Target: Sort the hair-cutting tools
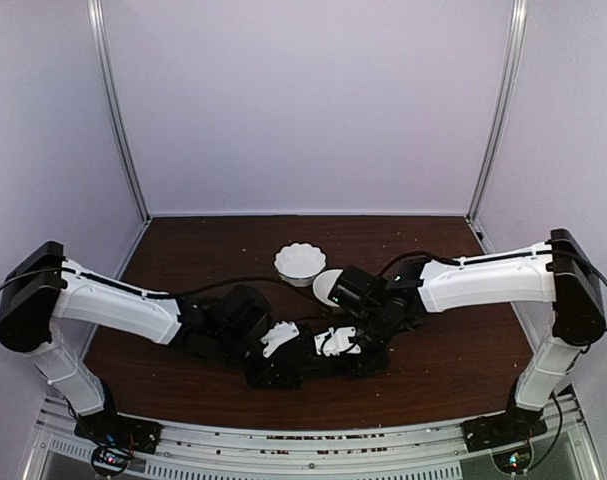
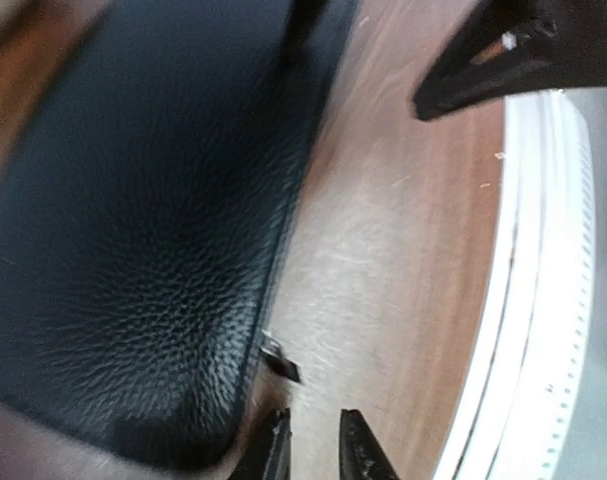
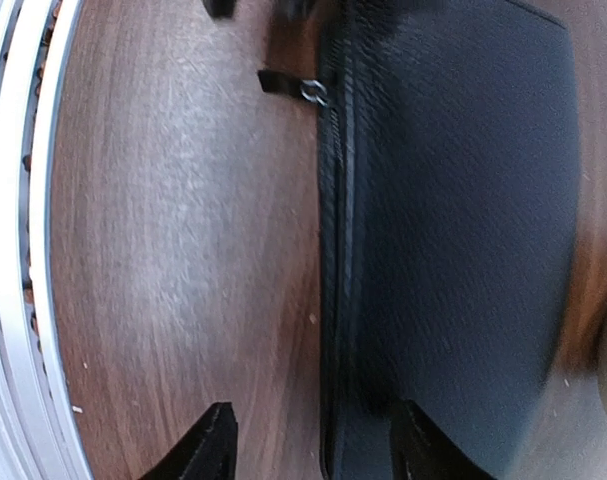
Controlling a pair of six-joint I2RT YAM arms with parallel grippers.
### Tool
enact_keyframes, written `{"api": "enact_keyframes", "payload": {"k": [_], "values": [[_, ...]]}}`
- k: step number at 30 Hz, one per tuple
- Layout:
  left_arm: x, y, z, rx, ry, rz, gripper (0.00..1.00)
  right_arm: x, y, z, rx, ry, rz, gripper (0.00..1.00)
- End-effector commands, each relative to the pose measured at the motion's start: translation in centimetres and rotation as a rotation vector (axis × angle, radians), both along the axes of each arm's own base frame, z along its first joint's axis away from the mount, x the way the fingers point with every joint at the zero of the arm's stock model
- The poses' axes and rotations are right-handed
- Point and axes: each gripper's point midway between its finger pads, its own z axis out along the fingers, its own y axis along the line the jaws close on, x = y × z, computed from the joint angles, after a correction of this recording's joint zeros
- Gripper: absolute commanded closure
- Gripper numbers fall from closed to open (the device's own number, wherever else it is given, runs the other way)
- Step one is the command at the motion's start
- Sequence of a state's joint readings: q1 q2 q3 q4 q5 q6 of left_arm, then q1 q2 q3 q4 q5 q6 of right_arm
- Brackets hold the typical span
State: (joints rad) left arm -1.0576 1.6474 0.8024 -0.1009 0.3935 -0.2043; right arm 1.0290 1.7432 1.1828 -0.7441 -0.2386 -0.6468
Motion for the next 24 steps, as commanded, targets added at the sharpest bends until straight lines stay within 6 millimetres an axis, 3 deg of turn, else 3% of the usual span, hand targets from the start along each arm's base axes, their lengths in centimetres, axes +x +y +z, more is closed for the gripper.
{"api": "enact_keyframes", "payload": {"k": [1,5,8,11,18,24], "values": [[0.5,0.1,5.4,-0.030,-0.139,-0.051,0.78,1.7,-1.9,3.3,0.040,-0.082,-0.081,0.44],[3.8,0.6,7.7,-0.009,-0.247,0.051,0.71,2.8,-3.9,4.6,0.067,-0.101,-0.142,0.40],[7.7,0.3,8.2,0.009,-0.277,0.177,0.58,3.2,-5.5,3.7,0.044,-0.080,-0.178,0.38],[9.9,-0.8,8.0,0.020,-0.270,0.211,0.55,2.6,-6.8,2.2,0.008,-0.047,-0.169,0.35],[12.3,-2.8,4.0,0.043,-0.194,0.202,0.53,3.3,-8.6,-1.1,-0.096,-0.086,-0.212,0.33],[11.0,-3.2,1.1,0.032,-0.089,0.152,0.55,4.0,-8.4,-2.3,-0.120,-0.093,-0.223,0.33]]}}
